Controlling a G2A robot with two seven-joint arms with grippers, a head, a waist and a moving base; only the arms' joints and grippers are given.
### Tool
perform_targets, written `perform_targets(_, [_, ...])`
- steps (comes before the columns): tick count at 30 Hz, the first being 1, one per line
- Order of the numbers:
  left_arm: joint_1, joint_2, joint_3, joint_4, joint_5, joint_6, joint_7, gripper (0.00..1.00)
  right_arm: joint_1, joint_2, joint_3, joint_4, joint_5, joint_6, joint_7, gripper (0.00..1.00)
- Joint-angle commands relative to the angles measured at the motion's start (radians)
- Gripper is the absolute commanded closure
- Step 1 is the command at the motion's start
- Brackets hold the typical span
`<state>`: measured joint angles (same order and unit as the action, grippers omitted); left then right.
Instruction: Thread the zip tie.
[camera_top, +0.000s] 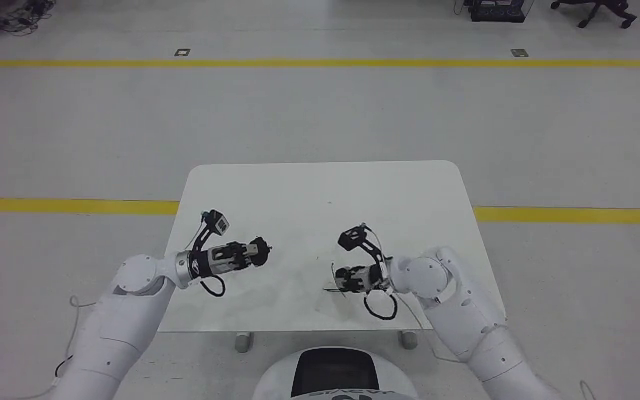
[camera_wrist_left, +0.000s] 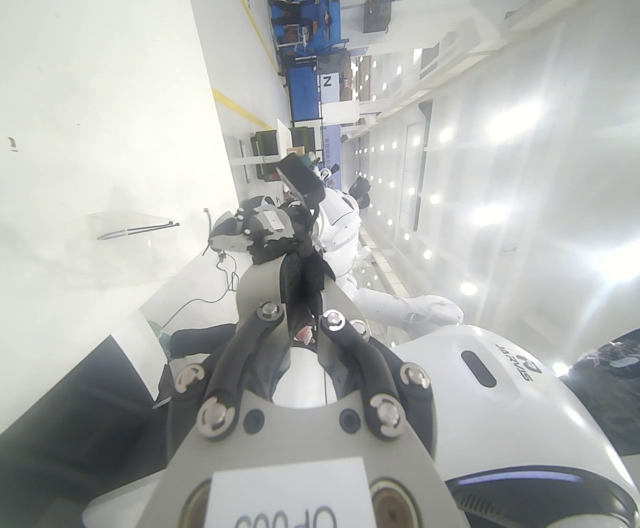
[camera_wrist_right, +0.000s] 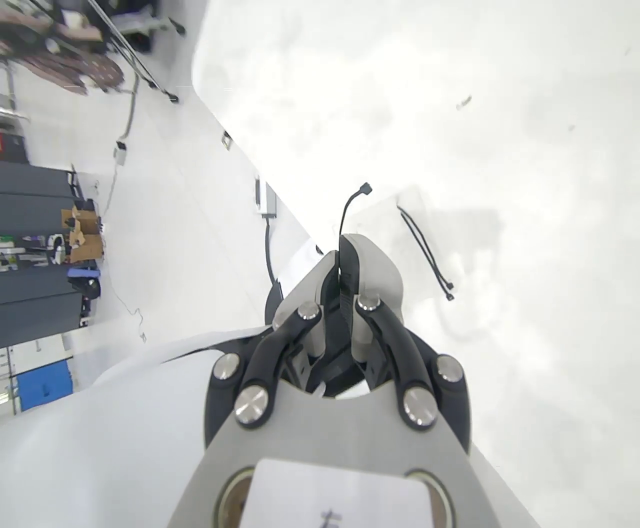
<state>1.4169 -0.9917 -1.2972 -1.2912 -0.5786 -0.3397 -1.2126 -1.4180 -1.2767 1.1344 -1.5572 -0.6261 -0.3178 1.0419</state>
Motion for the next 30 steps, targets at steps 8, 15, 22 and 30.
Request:
perform_targets(8, [0.163,-0.005,-0.022,-0.235,0.159,0.000,0.184,1.00,-0.144,0.054,0.047,-0.162,0.109,-0.022,-0.221,1.00])
perform_targets(15, [0.193,-0.027,0.025,-0.244,0.203,0.000,0.294,1.00,-0.169,0.095,0.017,-0.194,0.157,-0.022,-0.344,1.00])
perform_targets(22, [0.189,-0.031,0.035,-0.244,0.220,0.000,0.322,1.00,-0.169,0.095,0.017,-0.194,0.157,-0.022,-0.344,1.00])
perform_targets(30, [0.212,-0.039,0.064,-0.239,0.205,0.000,0.387,1.00,-0.190,0.096,0.009,-0.218,0.166,-0.022,-0.494,1.00])
